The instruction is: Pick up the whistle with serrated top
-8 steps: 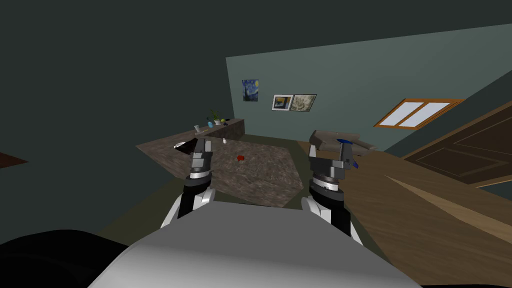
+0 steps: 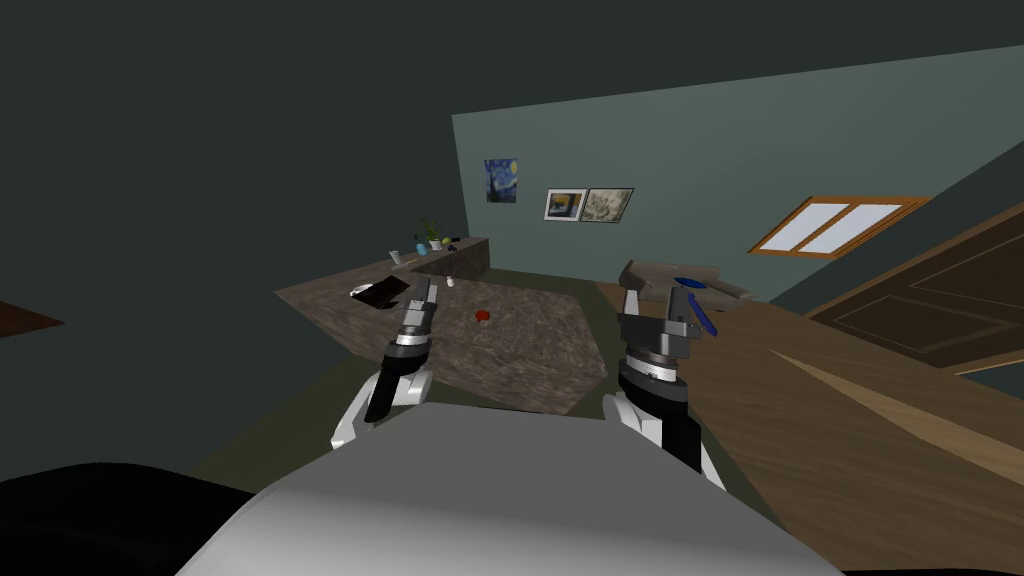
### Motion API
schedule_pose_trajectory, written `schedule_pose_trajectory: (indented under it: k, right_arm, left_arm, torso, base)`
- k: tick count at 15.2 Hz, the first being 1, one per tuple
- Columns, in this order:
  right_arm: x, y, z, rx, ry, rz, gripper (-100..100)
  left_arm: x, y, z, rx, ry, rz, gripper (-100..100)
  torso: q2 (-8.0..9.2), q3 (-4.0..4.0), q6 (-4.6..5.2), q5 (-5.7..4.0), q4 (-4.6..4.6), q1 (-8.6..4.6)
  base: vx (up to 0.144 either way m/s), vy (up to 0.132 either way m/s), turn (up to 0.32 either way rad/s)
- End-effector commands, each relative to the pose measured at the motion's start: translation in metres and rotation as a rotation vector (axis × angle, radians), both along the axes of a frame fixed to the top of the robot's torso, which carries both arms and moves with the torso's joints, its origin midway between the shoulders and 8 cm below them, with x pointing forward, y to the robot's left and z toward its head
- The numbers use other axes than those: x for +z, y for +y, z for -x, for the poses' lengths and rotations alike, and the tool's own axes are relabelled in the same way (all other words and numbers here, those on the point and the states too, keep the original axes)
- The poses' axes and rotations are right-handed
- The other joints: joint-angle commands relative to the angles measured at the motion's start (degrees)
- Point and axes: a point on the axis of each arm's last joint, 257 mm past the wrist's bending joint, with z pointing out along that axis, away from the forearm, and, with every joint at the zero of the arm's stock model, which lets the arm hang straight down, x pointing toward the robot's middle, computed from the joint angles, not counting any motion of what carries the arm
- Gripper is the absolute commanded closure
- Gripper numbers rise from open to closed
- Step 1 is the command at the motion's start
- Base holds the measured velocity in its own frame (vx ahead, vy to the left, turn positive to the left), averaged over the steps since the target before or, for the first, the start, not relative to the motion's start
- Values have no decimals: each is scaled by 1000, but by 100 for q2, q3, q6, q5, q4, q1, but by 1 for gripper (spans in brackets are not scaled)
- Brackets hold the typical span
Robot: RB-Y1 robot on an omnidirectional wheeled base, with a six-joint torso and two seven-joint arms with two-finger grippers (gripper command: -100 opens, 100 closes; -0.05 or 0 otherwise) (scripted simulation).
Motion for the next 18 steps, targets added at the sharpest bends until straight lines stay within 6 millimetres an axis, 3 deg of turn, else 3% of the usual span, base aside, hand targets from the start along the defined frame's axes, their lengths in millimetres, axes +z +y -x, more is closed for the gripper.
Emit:
schedule_pose_trajectory:
  k: [1, 4, 6, 7, 11, 12, 14, 15, 17, 18]
  right_arm:
    - [0, 0, 0, 0, 0, 0, 0]
    - [0, 0, 0, 0, 0, 0, 0]
    - [0, 0, 0, 0, 0, 0, 0]
    - [0, 0, 0, 0, 0, 0, 0]
    - [0, 0, 0, 0, 0, 0, 0]
    - [0, 0, 0, 0, 0, 0, 0]
    - [0, 0, 0, 0, 0, 0, 0]
    - [0, 0, 0, 0, 0, 0, 0]
    - [0, 0, 0, 0, 0, 0, 0]
    - [0, 0, 0, 0, 0, 0, 0]
  left_arm:
    - [-9, 3, -14, -5, 34, 3, -100]
    - [-27, 7, -45, -18, 106, 18, -100]
    - [-33, 8, -47, -14, 122, 20, -100]
    - [-43, 11, -63, -19, 160, 31, -100]
    - [-60, 15, -84, -17, 224, 48, -100]
    - [-67, 17, -101, -21, 257, 62, -100]
    - [-75, 20, -104, -16, 279, 65, -100]
    - [-83, 22, -120, -20, 314, 82, -100]
    - [-90, 24, -124, -14, 336, 85, -100]
    - [-99, 26, -139, -17, 371, 103, -100]
  torso:
    - [0, 0, 0, 0, 0, 0]
    - [-2, -1, 0, 0, 0, 1]
    - [-1, -1, 0, 0, 0, 0]
    - [-1, 0, 0, -1, 0, -2]
    - [-1, 0, 0, 0, 0, 1]
    - [-1, 0, -1, 0, 0, 0]
    - [-2, -1, 0, 0, -1, 1]
    - [-2, -1, -1, 0, 0, -1]
    - [-2, -1, 0, 0, 0, -1]
    - [-2, -1, -1, -1, 0, -2]
  base:
    - [-12, 15, 3]
    - [-11, 19, 3]
    - [-11, 15, 1]
    - [-11, 12, 6]
    - [-14, 18, 2]
    - [-10, 19, 7]
    - [-8, 18, 0]
    - [-10, 16, 7]
    - [-11, 15, 1]
    - [-10, 17, 7]
